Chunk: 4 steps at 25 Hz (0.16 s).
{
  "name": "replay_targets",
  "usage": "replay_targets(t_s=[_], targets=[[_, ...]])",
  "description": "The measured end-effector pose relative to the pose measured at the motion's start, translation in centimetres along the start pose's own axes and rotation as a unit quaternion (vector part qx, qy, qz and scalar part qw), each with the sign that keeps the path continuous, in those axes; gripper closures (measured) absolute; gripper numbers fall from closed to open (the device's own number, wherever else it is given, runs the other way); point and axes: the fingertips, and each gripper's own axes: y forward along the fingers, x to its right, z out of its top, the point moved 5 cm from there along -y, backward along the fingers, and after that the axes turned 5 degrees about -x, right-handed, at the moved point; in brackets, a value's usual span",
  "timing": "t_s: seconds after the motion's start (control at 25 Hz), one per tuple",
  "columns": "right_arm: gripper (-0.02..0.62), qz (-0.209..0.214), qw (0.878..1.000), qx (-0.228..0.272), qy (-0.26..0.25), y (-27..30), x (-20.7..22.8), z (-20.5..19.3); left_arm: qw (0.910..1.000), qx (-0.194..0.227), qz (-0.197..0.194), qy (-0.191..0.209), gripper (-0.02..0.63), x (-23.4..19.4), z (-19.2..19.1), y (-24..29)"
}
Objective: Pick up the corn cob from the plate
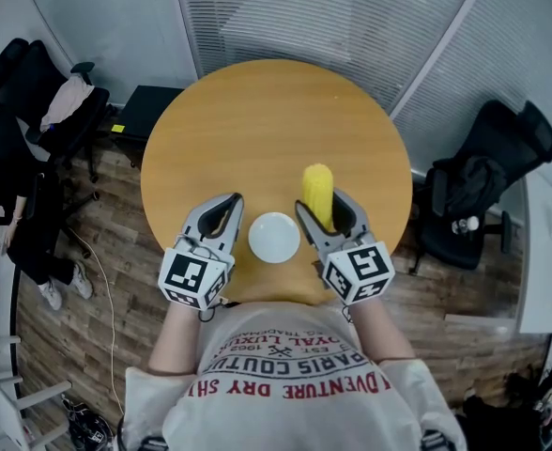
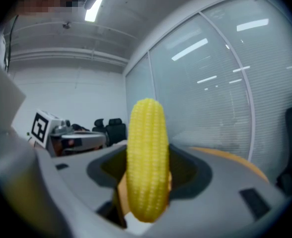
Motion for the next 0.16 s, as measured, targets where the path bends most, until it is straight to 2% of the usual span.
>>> replay_targets(t_s=[0.16], targets=[[0.330, 0.000, 1.000, -0.001, 0.000, 0.34, 0.09, -0.08, 1.0000, 0.000, 0.002, 0.000, 0.571, -0.30, -0.03, 0.15]])
